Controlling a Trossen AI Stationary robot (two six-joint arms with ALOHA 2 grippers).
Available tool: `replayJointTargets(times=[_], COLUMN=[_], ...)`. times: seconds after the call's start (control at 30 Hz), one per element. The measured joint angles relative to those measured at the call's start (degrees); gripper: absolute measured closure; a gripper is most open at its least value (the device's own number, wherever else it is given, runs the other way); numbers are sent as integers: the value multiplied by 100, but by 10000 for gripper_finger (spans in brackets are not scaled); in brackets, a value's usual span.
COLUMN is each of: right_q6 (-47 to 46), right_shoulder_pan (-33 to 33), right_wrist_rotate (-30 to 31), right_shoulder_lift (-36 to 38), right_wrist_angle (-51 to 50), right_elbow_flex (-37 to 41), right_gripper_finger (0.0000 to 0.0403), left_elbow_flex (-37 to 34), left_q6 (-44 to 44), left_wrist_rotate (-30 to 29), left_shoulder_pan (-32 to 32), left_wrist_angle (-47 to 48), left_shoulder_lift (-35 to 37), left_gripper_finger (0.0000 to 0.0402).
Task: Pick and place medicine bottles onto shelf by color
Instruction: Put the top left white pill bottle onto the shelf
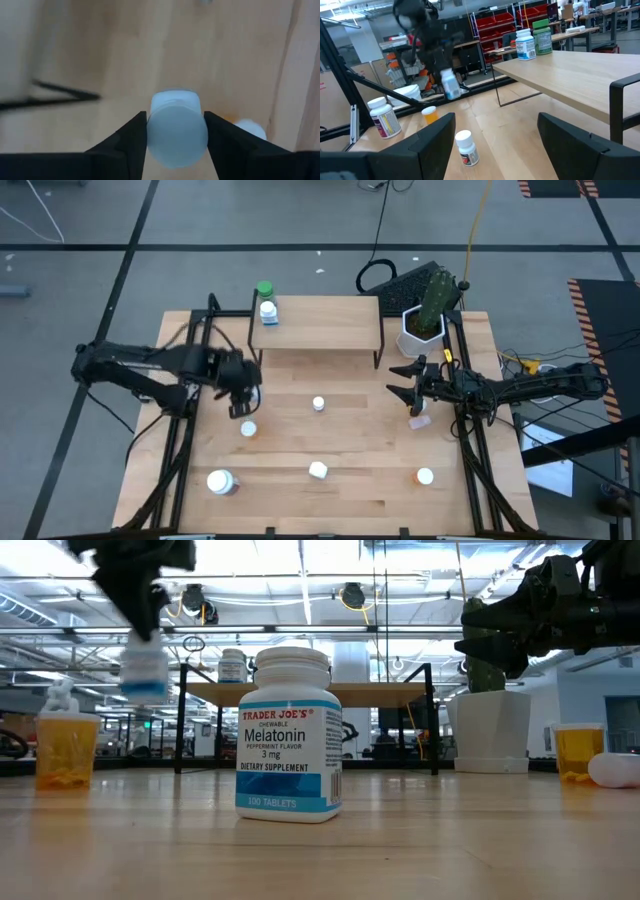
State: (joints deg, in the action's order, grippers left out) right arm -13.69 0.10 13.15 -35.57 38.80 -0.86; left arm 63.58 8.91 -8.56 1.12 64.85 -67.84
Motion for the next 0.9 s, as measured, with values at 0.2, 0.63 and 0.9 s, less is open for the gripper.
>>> replayJointTargets(times=[0.2, 0.63, 0.9], right_q6=[65, 43, 79], right_shoulder_pan=[0, 0, 0], right_wrist_rotate=[0, -2, 0], right_shoulder_lift=[2, 0, 0], right_wrist_angle=[-2, -98, -139], right_elbow_flex=[-1, 0, -1], right_gripper_finger=[124, 124, 124], left_elbow_flex=[1010, 2633, 2792], left_q6=[-1321, -3119, -3258], left_wrist_rotate=[4, 165, 258], left_shoulder_pan=[-906, -2687, -2895], left_wrist_angle=[11, 407, 537], left_shoulder_lift=[-244, -1872, -2175], left_gripper_finger=[215, 212, 211])
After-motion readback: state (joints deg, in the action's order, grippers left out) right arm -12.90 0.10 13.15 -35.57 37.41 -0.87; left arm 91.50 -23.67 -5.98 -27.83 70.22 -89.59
